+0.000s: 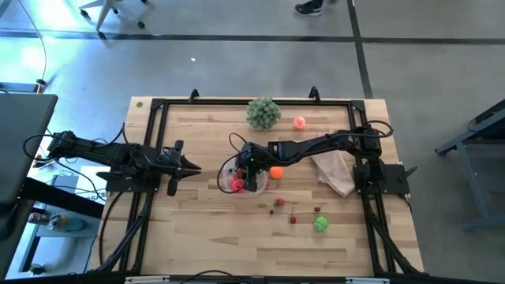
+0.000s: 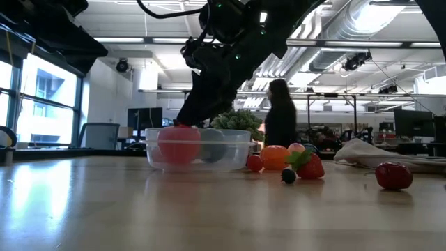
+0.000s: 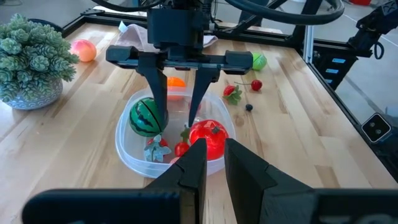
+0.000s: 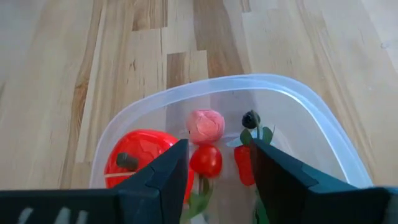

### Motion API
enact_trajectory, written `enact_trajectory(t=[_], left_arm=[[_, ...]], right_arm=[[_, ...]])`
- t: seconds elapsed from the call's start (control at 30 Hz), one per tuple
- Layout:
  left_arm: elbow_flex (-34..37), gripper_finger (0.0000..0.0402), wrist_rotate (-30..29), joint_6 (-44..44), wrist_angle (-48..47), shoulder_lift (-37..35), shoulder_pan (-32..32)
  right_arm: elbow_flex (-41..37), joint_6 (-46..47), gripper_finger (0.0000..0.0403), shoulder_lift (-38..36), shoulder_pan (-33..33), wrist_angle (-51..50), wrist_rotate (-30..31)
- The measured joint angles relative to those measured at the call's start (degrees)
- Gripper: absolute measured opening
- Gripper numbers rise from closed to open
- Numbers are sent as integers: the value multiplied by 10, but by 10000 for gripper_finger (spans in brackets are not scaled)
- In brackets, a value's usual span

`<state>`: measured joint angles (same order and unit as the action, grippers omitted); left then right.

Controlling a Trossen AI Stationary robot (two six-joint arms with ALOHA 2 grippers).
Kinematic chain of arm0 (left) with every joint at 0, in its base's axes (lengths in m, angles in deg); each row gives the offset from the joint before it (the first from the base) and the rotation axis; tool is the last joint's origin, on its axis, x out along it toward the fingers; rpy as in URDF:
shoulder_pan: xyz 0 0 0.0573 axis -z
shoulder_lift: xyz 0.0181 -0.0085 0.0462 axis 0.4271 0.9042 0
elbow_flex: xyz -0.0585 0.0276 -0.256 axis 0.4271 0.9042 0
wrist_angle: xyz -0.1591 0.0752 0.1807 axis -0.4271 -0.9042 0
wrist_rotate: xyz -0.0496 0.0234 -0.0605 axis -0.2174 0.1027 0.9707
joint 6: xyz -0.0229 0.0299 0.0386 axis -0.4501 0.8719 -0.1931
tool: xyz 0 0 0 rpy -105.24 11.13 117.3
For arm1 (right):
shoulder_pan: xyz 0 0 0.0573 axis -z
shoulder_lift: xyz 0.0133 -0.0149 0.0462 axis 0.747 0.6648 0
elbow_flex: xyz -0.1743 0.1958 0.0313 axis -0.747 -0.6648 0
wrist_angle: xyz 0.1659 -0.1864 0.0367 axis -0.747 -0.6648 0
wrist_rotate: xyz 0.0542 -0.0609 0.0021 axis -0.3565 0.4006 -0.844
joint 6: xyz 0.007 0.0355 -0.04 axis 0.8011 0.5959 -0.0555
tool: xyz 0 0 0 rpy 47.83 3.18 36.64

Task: Pick and placing Produce into tupperware
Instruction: Adjust the transparent bin on the table

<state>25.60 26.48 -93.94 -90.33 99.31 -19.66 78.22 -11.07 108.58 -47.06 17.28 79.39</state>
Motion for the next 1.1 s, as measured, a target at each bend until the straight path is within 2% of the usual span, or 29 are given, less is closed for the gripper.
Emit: enact_trajectory(t=[0.3,0.5,0.7,0.83,0.93,1.1], left_arm=[[0,46,0,0,0,0,0],[0,46,0,0,0,0,0],[0,46,0,0,0,0,0],[0,46,0,0,0,0,0],[0,46,0,0,0,0,0],[0,46,0,0,0,0,0]], right_arm=[[20,-22,181,-6,0,2,1],[81,-35,181,-36,0,-123,8],[108,-34,181,-110,-13,-238,88],[84,-13,181,-182,-34,-269,142],[38,14,181,-236,-53,-272,168],[-116,93,181,-314,-82,-206,211]])
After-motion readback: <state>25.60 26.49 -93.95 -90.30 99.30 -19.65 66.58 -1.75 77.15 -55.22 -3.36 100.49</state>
